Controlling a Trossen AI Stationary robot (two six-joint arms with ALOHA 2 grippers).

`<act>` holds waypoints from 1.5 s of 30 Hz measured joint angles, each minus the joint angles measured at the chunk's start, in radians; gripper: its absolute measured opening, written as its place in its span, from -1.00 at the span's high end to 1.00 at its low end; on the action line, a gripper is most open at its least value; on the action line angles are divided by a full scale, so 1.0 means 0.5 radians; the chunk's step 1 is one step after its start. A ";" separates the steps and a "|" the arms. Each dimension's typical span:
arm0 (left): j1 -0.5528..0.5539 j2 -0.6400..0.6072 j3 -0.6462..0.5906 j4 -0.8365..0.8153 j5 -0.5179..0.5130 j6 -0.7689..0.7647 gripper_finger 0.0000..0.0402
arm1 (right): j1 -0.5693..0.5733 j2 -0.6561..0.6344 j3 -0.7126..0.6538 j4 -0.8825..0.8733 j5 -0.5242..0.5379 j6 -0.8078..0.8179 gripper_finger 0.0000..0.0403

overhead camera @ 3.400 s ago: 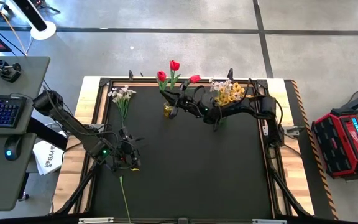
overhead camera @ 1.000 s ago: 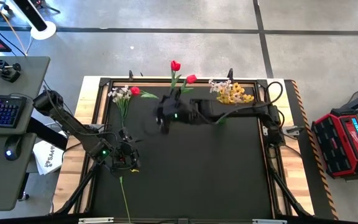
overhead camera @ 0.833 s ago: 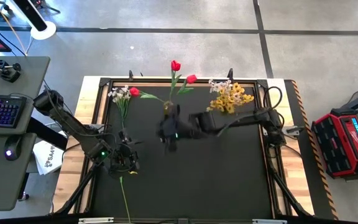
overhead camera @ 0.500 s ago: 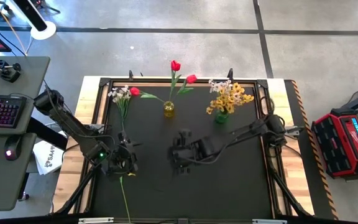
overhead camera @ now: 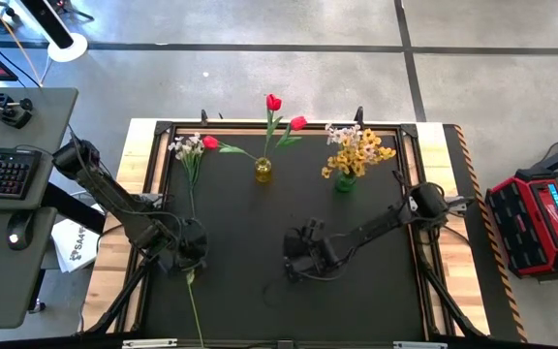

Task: Sort flowers into vase by color
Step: Put the white flowers into the green vase

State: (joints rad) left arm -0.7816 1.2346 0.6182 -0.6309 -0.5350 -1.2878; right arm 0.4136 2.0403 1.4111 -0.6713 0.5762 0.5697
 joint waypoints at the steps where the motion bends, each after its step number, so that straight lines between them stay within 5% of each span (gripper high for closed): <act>1: -0.009 0.000 0.000 -0.039 0.150 -0.101 0.31 | 0.003 0.000 -0.047 -0.005 0.000 0.041 0.01; 5: -0.129 -0.002 0.000 -0.140 0.648 -0.444 0.33 | 0.033 0.000 -0.191 0.008 0.068 0.186 0.01; 9: -0.266 -0.032 0.000 -0.221 0.760 -0.829 0.36 | 0.118 -0.021 -0.292 0.006 0.233 0.318 0.01; 16: -0.258 -0.075 0.018 -0.253 0.372 -0.958 0.38 | 0.352 -0.398 -0.666 -0.058 0.356 0.717 0.02; 24: 0.210 -0.185 0.098 -0.356 -0.339 -0.288 0.38 | 0.497 -1.023 -1.149 0.200 0.403 1.013 0.13; 33: 0.872 -0.188 0.042 -0.951 -0.240 -0.449 0.37 | 0.412 -1.184 -1.496 1.194 0.450 0.677 0.14; 45: 1.308 -0.185 -0.234 -0.681 -0.256 -0.405 0.08 | 0.298 -1.146 -1.506 1.455 0.477 0.518 0.14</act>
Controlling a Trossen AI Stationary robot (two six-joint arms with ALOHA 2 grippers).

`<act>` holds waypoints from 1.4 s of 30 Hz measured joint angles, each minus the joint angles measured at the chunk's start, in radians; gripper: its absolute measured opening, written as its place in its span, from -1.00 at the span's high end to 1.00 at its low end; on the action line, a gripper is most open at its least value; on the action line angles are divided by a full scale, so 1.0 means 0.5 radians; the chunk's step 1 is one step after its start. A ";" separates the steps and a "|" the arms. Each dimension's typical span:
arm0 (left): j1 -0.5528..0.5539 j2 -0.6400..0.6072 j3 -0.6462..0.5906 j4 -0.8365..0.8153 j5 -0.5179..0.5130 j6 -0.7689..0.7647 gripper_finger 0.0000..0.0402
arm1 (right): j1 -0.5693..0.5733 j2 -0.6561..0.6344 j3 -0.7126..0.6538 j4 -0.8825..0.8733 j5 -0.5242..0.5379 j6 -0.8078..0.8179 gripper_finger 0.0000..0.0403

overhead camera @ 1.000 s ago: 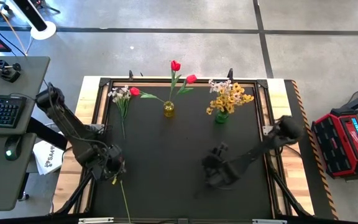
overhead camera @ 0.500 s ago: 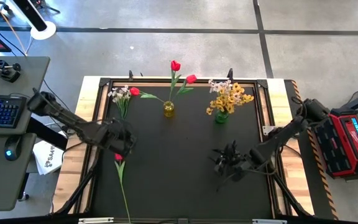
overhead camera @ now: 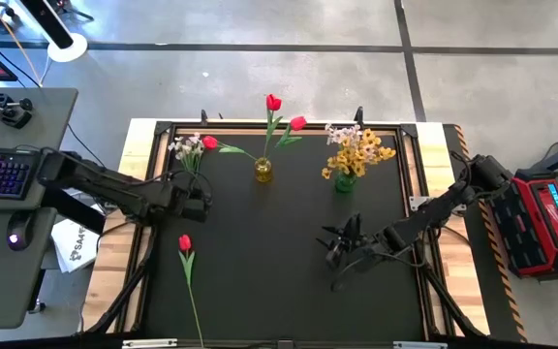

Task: Sort flowers into vase by color
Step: Put the white flowers into the green vase

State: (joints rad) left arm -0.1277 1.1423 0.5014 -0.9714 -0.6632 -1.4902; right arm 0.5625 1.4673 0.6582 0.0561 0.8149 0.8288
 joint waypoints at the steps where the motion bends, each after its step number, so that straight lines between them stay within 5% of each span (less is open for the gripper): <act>1: 0.038 0.000 -0.037 0.047 0.001 0.000 0.06 | 0.000 0.000 0.001 0.007 0.007 -0.007 0.14; 10: 0.331 0.000 -0.291 0.545 0.043 0.219 0.05 | 0.000 0.000 0.001 0.030 0.099 -0.049 0.14; 18: 0.508 -0.002 -0.396 0.790 0.069 0.400 0.30 | 0.000 0.000 0.001 0.032 0.100 -0.089 0.14; 33: 0.463 0.002 -0.401 1.073 0.137 0.736 0.94 | 0.000 0.000 0.002 0.035 0.099 -0.047 0.14; 42: 0.246 -0.002 -0.351 0.952 0.219 0.671 0.99 | 0.000 0.000 0.003 0.068 0.099 -0.036 0.14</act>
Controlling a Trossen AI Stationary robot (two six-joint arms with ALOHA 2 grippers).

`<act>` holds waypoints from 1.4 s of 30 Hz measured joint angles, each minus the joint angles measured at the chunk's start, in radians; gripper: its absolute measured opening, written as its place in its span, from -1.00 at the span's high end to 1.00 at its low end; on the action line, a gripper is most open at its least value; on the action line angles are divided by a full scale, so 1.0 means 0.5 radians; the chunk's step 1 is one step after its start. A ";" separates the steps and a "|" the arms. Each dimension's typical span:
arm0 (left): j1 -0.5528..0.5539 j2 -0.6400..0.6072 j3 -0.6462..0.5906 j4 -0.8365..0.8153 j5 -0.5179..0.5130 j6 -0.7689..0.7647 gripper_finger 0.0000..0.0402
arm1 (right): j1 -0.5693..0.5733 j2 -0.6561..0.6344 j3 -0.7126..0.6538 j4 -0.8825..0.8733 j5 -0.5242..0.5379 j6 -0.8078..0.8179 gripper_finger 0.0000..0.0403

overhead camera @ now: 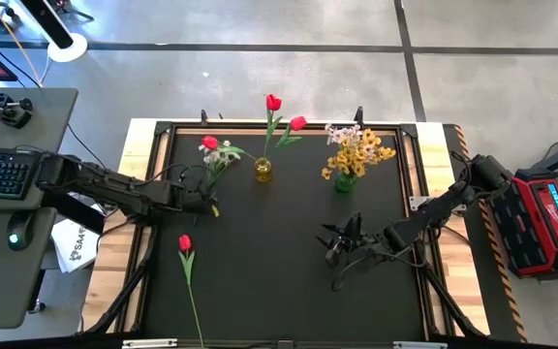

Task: Sort flowers into vase by color
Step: Put the white flowers into the green vase

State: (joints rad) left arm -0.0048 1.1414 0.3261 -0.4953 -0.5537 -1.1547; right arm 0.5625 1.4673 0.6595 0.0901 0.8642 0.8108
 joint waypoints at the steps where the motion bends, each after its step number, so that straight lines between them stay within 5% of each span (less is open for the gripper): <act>1: -0.039 0.000 0.023 -0.083 -0.029 -0.048 0.99 | 0.000 0.000 0.001 0.008 -0.001 0.000 0.14; 9: -0.340 -0.122 0.320 -0.703 -0.384 -0.394 1.00 | 0.000 0.000 0.001 0.055 -0.002 -0.010 0.14; 17: -0.467 -0.344 0.725 -1.264 -0.953 -0.397 1.00 | 0.000 0.000 0.001 0.057 -0.005 -0.015 0.14; 26: -0.480 -0.422 1.202 -1.184 -1.320 0.342 1.00 | 0.000 0.000 0.001 0.056 0.002 -0.016 0.14; 35: -0.735 -0.423 1.528 -0.313 -1.229 1.635 1.00 | 0.001 0.001 0.001 0.121 -0.024 -0.100 0.14; 42: -0.847 -0.347 1.393 0.568 -0.316 2.450 1.00 | 0.031 0.010 0.001 0.575 -0.211 -0.595 0.14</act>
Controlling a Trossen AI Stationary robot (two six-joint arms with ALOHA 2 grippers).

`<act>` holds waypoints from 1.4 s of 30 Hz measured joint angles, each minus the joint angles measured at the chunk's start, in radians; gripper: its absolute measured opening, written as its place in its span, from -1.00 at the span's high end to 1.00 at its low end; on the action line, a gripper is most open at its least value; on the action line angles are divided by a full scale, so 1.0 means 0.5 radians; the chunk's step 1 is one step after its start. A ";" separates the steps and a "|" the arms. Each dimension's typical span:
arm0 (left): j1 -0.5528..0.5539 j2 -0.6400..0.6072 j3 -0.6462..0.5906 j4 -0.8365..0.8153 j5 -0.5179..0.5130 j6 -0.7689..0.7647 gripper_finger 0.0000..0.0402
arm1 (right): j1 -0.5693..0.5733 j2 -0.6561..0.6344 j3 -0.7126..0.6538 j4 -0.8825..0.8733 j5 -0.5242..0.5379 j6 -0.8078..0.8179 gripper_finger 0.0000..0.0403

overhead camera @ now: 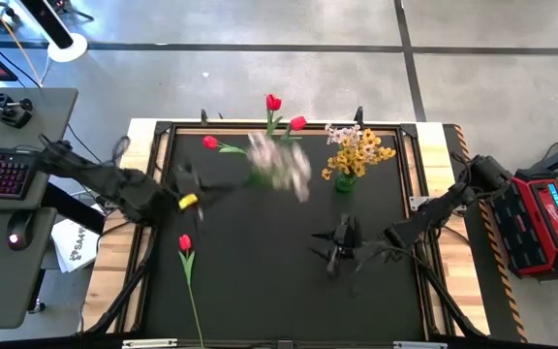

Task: Sort flowers into vase by color
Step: Put the white flowers into the green vase

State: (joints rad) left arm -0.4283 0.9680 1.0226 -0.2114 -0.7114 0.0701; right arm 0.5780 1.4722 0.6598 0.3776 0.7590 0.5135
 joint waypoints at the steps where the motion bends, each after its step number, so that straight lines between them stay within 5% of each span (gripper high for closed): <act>1: -0.007 0.021 -0.060 0.119 0.128 0.055 1.00 | 0.006 0.009 0.000 0.096 -0.031 -0.095 0.14; 6: -0.010 0.195 -0.457 0.914 0.499 0.179 1.00 | -0.012 0.115 0.000 0.632 -0.404 -0.537 0.14; 13: -0.004 0.572 -0.763 1.869 0.628 0.194 1.00 | -0.123 0.284 0.001 1.434 -0.909 -1.048 0.06; 20: -0.009 0.926 -0.749 2.325 0.730 0.288 1.00 | -0.250 0.328 0.062 1.566 -0.924 -1.143 -0.31; 27: -0.008 1.174 -0.730 2.621 0.729 0.357 1.00 | -0.293 0.328 0.369 1.044 -0.802 -1.133 -0.45; 35: -0.008 1.225 -0.730 2.679 0.702 0.389 1.00 | -0.255 0.328 0.576 0.865 -0.589 -1.244 -0.29; 42: -0.006 1.225 -0.729 2.659 0.700 0.334 1.00 | -0.269 0.328 0.593 0.868 -0.583 -1.222 0.13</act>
State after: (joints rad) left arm -0.4313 1.5806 0.6582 1.1183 -0.3615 0.2371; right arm 0.4435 1.6360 0.9562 0.8116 0.4676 -0.0975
